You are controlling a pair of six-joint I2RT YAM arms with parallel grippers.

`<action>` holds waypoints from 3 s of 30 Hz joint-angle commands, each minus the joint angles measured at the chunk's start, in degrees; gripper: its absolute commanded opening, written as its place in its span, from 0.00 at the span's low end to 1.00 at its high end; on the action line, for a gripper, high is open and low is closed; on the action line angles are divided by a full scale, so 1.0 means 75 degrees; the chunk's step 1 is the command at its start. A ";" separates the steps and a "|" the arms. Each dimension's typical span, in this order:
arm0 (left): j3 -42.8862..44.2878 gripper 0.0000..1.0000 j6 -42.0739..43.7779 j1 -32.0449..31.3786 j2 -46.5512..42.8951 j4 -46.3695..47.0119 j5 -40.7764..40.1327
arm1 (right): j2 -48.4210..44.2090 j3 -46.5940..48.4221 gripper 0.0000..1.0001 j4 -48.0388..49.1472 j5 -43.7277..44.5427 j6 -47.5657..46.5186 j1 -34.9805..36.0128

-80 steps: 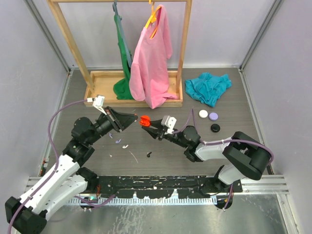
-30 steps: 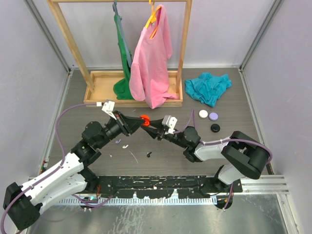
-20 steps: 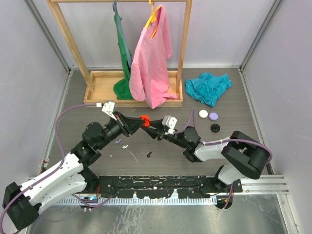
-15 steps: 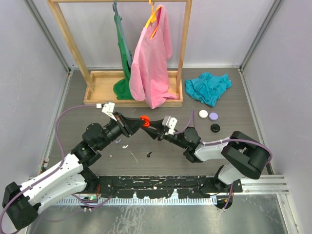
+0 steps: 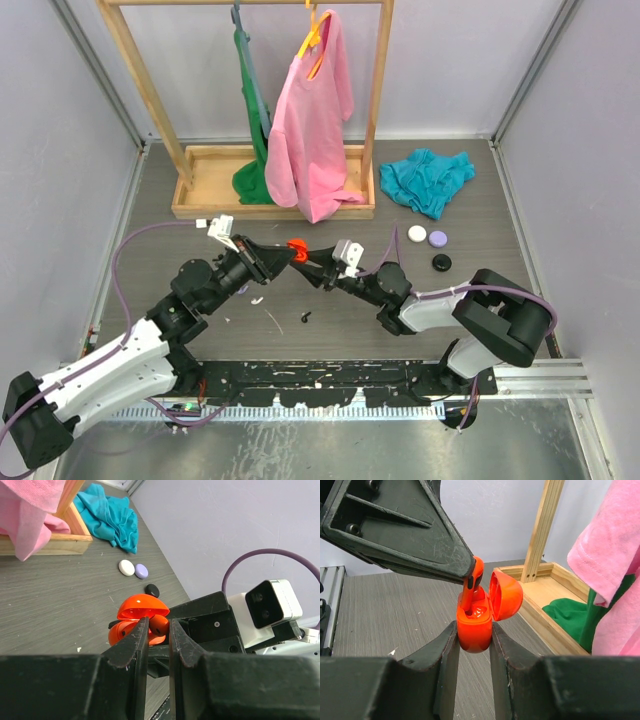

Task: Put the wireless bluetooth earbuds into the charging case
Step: Place the earbud in the charging case.

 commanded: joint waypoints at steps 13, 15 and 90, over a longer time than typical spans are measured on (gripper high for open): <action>-0.0086 0.21 -0.0530 -0.0279 -0.0084 -0.0514 -0.0783 | 0.0006 -0.0016 0.04 0.1354 0.0404 -0.0054 0.0013; -0.0089 0.22 -0.0587 -0.0298 -0.0078 -0.0516 -0.0802 | 0.0006 -0.0028 0.04 0.1393 0.0443 -0.0023 0.0013; 0.2944 0.73 0.1842 -0.0395 0.0089 -0.4101 -0.0231 | -0.0405 -0.0091 0.04 0.0801 -0.0442 0.0174 -0.0023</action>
